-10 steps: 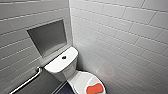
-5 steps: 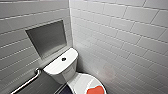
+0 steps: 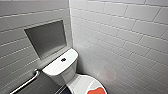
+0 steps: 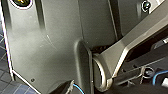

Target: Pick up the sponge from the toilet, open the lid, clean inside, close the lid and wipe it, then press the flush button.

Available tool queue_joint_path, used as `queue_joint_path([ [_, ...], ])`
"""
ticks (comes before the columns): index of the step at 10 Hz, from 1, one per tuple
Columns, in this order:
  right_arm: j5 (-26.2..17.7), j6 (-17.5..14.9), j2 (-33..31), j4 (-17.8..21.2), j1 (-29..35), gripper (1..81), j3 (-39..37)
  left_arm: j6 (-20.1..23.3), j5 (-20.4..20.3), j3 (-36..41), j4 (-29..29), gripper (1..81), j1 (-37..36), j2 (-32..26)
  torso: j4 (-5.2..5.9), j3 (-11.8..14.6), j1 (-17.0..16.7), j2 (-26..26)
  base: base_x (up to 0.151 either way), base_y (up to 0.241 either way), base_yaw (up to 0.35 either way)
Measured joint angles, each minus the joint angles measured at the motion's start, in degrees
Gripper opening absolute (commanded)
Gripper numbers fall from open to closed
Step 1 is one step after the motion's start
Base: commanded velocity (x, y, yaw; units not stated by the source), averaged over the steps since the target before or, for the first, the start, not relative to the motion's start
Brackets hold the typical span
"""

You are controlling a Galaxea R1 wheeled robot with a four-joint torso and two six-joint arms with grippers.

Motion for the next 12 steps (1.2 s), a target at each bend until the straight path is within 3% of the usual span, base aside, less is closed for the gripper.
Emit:
queue_joint_path([
  [3,-0.02,2.58,0.69,0.0,3.02,81.1,-0.52,-0.02,-0.02,-0.02,0.0,81.1,-0.05,0.02,0.0,-4.63,3.41,-5.31,0.0,0.0,0.0],
  [9,-0.67,8.55,6.16,0.0,8.22,81.1,-3.67,0.61,-0.83,0.0,0.99,81.1,3.29,2.17,0.0,-5.68,4.29,-6.58,0.0,0.0,0.0],
  [12,-1.08,12.9,7.39,-0.02,8.55,81.1,-7.19,0.61,-1.11,-0.02,1.05,81.1,2.51,2.12,0.0,-9.26,4.31,-6.6,0.0,0.0,0.0],
])
